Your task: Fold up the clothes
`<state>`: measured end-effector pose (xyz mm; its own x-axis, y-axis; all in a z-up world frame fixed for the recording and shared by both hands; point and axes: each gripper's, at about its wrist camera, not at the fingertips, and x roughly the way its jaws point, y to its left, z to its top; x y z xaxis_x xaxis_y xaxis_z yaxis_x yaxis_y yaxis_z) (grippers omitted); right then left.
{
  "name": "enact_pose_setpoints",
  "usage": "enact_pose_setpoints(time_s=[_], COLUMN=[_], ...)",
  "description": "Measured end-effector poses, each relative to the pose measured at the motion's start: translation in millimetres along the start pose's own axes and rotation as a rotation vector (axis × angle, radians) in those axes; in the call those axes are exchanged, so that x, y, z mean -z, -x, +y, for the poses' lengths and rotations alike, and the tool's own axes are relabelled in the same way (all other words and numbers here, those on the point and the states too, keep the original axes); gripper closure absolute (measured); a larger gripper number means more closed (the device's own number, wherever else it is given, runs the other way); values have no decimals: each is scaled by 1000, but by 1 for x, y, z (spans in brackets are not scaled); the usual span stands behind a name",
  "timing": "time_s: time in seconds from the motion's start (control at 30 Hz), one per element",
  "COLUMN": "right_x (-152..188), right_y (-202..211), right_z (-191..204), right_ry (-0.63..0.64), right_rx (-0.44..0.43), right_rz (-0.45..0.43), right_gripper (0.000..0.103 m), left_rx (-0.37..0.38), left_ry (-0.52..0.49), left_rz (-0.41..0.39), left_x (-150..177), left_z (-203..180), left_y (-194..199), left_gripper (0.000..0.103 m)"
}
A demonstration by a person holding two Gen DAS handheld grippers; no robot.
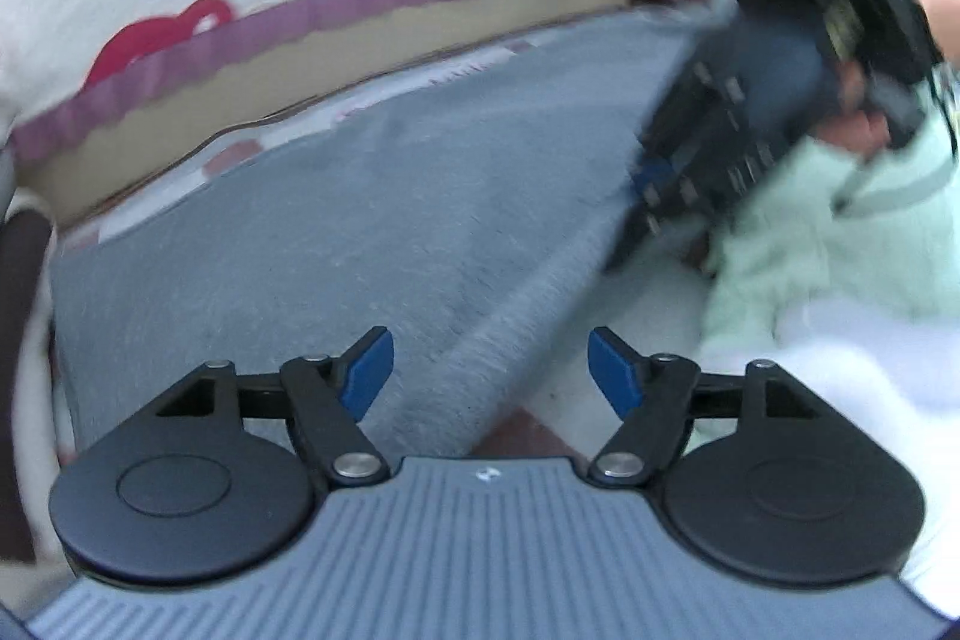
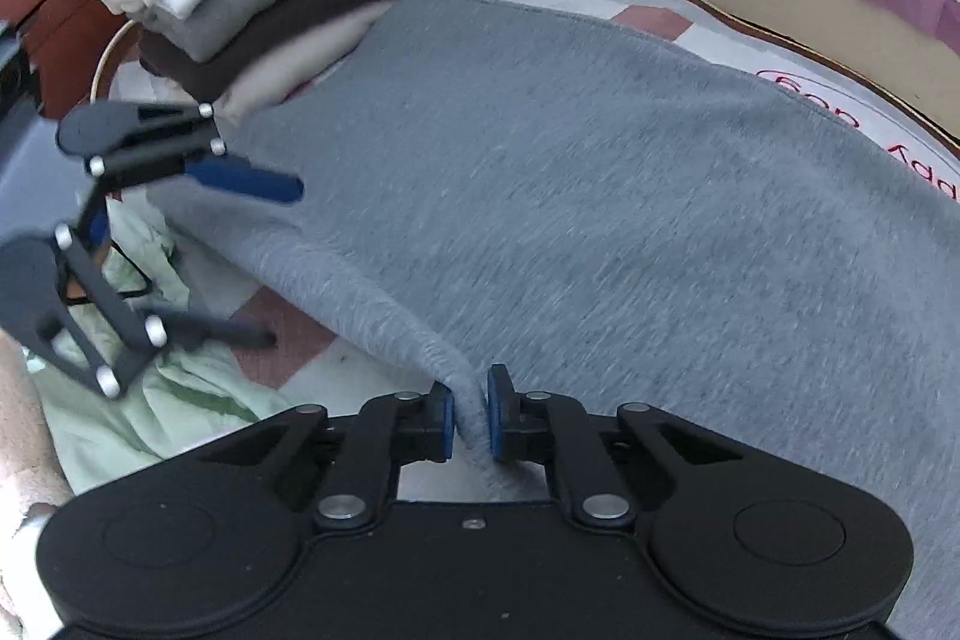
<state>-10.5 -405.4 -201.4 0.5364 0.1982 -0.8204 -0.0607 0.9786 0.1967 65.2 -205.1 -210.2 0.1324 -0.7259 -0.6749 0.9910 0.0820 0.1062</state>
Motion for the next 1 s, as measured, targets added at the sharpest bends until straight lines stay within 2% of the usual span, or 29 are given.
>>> enact_pose_setpoints(time_s=[0.1, 0.17, 0.2, 0.23, 0.3, 0.33, 0.37, 0.43, 0.53, 0.57, 0.7, 0.8, 0.83, 0.87, 0.93, 1.0], right_x=[-4, -5, -5, -5, -1, 1, 5, 21, 45, 53, 93, 124, 133, 139, 147, 149], right_y=[2, 5, 7, 8, 8, 8, 9, 11, 15, 19, 55, 74, 79, 83, 90, 90], right_z=[1, -1, -3, -4, -4, -4, -3, -4, -6, -10, -66, -98, -107, -114, -123, -125], right_ry=[12, 9, 4, -1, 3, 10, 21, 62, 123, 118, -142, -212, -230, -246, -284, -286], right_rx=[13, 15, 15, 13, 25, 37, 63, 179, 353, 409, 623, 778, 816, 826, 846, 853], right_rz=[-7, -15, -21, -25, -27, -27, -24, -8, 18, 20, -28, -20, -18, -28, -61, -88], right_gripper=[93, 93, 93, 93, 91, 85, 71, 57, 58, 61, 64, 63, 63, 59, 59, 58], left_rx=[-114, -188, -194, -196, -196, -192, -198, -205, -207, -207, -238, -259, -258, -255, -256, -279], left_ry=[-119, -125, -101, -74, 0, 50, 84, 152, 264, 280, 249, 206, 202, 198, 187, 162], left_rz=[93, 143, 151, 160, 158, 145, 138, 126, 110, 107, 100, 106, 112, 118, 134, 152], left_x=[4, 6, 3, -1, -9, -14, -18, -23, -26, -27, -27, -24, -23, -21, -19, -15], left_z=[-3, 6, 13, 19, 32, 39, 44, 54, 67, 70, 71, 67, 67, 66, 64, 60], left_y=[-19, -29, -29, -29, -27, -24, -23, -22, -23, -23, -20, -17, -17, -16, -17, -16], left_gripper=[31, 39, 73, 86, 87, 87, 87, 84, 83, 83, 78, 75, 75, 75, 73, 66])
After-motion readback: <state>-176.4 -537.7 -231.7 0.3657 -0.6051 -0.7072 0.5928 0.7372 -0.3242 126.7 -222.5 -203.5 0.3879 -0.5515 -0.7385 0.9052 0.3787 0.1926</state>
